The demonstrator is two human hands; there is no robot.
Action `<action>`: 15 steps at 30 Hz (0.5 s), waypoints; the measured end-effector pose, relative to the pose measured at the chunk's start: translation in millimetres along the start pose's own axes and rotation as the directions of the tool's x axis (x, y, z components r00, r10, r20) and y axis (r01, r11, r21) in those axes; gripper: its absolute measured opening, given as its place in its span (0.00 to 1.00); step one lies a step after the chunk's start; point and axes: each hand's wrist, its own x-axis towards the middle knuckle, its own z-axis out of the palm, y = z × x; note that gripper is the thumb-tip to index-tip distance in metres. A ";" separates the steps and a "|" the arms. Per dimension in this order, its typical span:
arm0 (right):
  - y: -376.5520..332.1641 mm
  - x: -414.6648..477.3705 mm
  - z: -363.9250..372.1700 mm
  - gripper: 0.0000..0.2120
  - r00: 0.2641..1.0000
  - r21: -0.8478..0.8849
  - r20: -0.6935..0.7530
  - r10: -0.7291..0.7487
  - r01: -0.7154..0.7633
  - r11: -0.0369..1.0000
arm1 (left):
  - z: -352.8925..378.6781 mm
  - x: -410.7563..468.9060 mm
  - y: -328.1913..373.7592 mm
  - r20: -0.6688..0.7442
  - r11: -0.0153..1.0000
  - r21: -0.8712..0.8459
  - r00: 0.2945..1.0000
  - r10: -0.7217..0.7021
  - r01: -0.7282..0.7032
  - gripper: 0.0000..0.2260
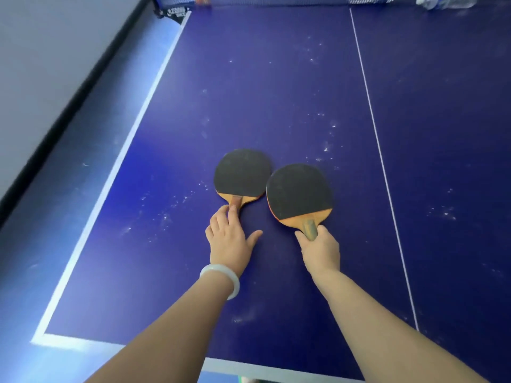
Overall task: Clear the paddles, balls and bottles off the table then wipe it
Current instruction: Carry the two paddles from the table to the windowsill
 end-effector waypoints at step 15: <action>-16.2 -7.5 35.7 0.15 0.997 -0.270 -0.068 -0.020 0.001 0.963 | 3.7 72.5 -15.6 0.219 0.984 0.031 0.959 -0.178 0.175 0.27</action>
